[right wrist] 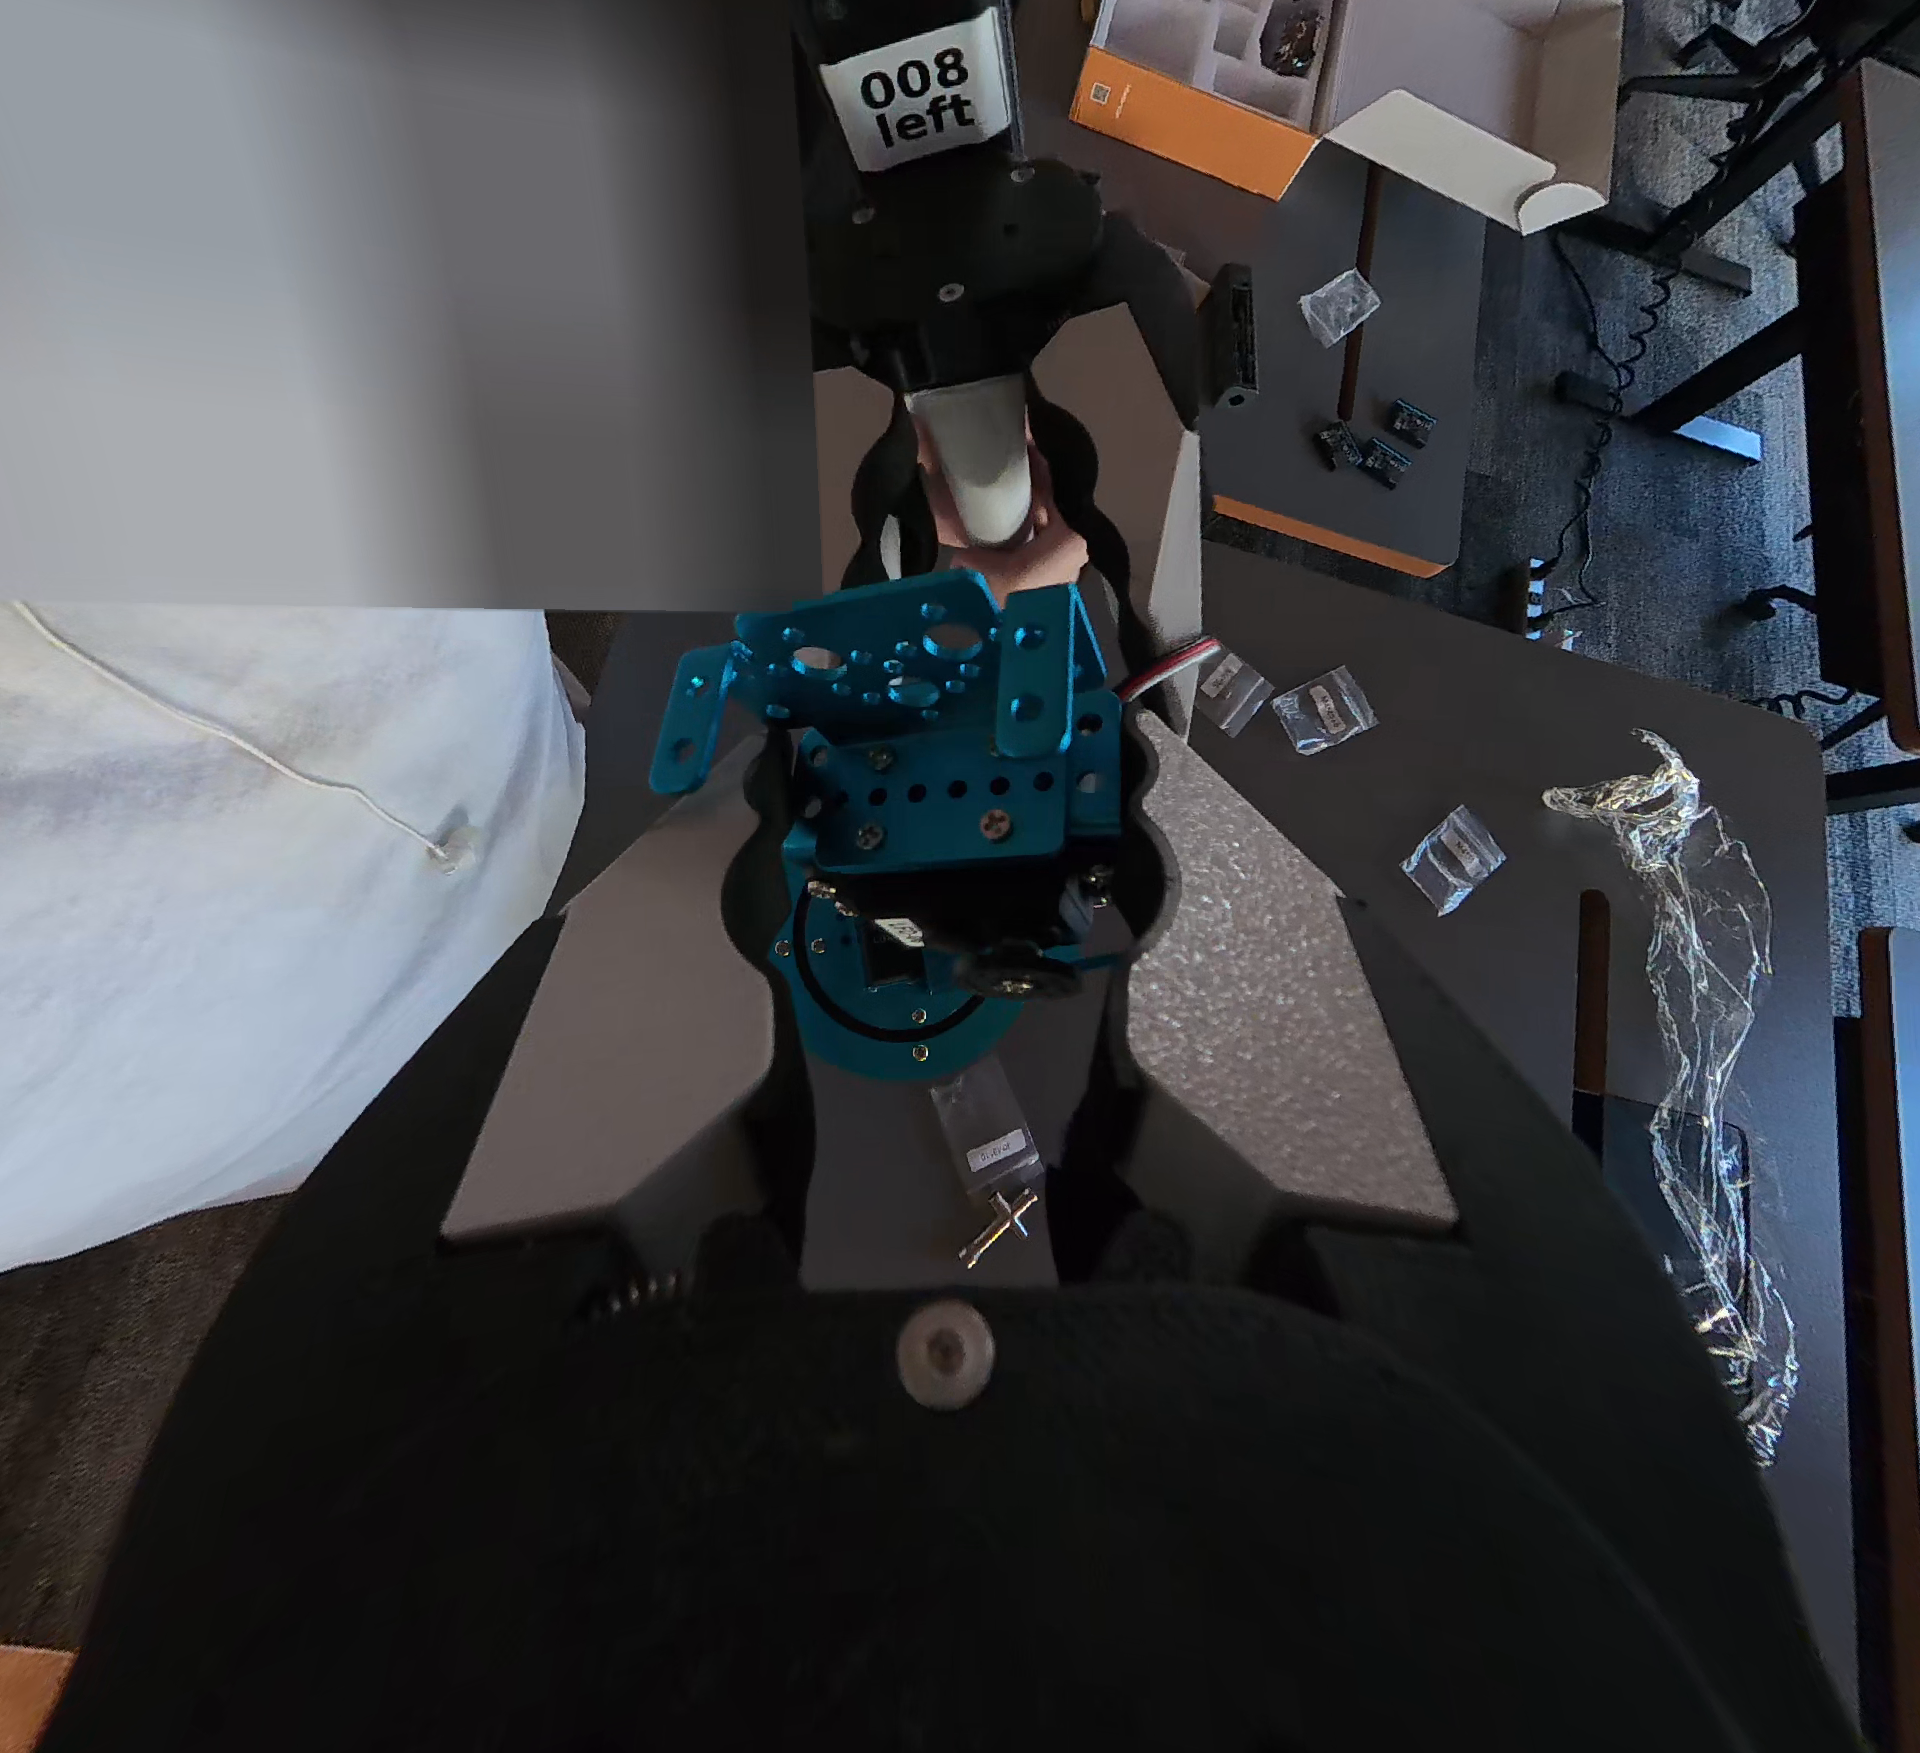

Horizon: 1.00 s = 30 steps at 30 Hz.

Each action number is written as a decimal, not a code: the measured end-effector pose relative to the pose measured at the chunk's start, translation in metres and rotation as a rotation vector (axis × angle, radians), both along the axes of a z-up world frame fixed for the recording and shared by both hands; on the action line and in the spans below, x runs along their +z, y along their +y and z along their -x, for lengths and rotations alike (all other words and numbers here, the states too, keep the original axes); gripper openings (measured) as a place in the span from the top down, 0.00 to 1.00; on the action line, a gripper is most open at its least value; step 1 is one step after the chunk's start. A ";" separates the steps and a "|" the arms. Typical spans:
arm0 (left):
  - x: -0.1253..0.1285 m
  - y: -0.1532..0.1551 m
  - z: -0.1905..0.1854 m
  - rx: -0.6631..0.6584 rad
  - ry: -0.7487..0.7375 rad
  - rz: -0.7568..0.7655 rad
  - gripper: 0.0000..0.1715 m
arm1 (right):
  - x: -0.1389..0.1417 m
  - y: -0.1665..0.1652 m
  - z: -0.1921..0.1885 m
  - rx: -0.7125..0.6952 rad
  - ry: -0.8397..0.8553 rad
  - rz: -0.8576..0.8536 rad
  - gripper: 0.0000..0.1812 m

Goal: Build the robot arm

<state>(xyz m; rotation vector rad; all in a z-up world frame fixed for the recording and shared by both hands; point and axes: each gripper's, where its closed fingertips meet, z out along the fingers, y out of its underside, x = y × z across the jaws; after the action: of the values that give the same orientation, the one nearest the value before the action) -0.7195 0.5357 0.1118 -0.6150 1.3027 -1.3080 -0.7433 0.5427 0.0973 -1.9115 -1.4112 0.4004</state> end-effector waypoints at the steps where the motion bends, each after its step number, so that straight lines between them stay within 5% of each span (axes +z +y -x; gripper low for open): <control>1: 0.000 0.000 0.000 0.000 0.002 0.004 0.68 | 0.000 0.000 0.000 0.001 0.004 0.002 0.66; 30: -0.006 -0.003 0.005 0.207 0.102 -0.008 0.77 | 0.003 -0.001 -0.004 0.043 0.061 -0.007 0.67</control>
<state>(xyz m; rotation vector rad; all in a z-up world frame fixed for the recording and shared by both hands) -0.7244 0.5330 0.1063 -0.7970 1.2889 -1.1139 -0.7397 0.5412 0.1004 -1.8504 -1.4133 0.4696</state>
